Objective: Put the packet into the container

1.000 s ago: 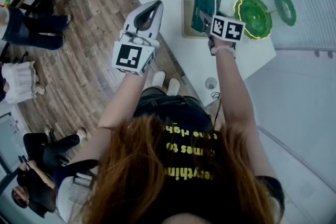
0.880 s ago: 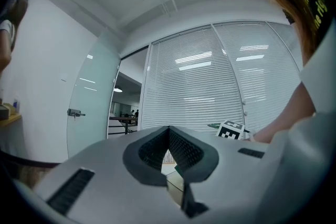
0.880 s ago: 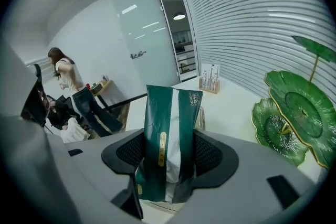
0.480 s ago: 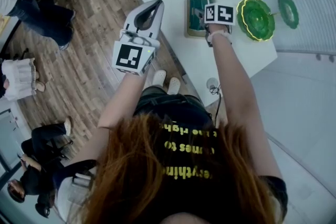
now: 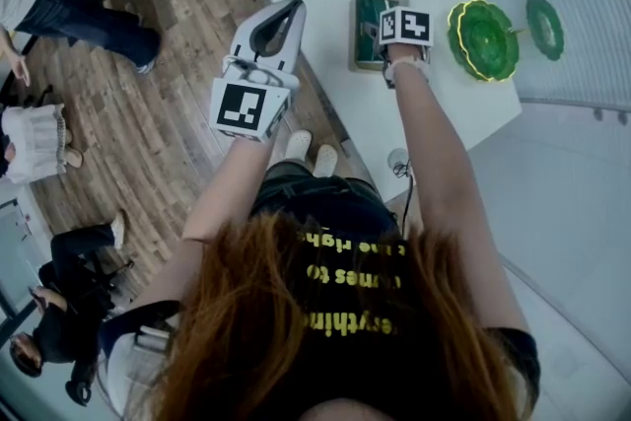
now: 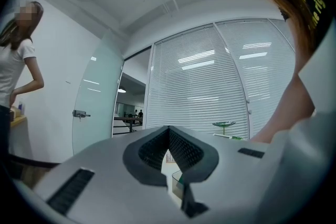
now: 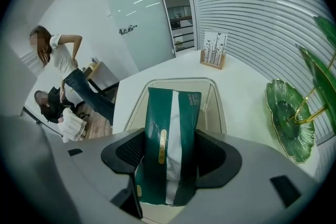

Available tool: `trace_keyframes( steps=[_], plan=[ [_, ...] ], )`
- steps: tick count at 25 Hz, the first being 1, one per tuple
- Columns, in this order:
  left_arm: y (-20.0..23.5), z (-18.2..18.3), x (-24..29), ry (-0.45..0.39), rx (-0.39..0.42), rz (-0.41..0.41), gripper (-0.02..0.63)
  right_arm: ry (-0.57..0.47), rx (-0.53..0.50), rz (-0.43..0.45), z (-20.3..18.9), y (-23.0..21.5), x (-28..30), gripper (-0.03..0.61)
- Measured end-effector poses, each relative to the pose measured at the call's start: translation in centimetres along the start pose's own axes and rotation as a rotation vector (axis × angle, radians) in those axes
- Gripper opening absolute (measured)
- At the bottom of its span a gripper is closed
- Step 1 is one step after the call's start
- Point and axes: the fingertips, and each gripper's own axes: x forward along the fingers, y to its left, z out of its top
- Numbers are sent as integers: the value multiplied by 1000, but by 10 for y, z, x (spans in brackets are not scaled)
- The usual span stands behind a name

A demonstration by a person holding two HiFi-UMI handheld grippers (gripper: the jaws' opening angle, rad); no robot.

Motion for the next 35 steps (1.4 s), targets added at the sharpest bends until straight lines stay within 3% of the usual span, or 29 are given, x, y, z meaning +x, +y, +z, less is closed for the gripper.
trace_keyframes(
  steps=[5,8,17,19,22,25,30,35],
  plan=[
    [0,-1,-1,2,-7,-2,2,7,-24,-18,3,4,4,296],
    [1,-3,-1,3,-12,3,2,6,-11,23,5,11,7,357],
    [1,-2,1,-18,-4,7,2,-40,29,71,14,15,-8,357],
    [-1,-1,0,-12,-4,2,2,-64,17,67,16,15,-14,327],
    [-2,0,2,-23,6,1,2,-94,21,40,15,11,-21,147],
    [-5,-1,5,-3,-10,-1,2,-110,37,45,13,9,-23,60],
    [-8,-1,5,-1,-10,-1,2,-179,36,45,13,7,-32,20],
    [-11,-2,2,8,-6,-6,2,-346,36,51,23,5,-56,20]
  ],
)
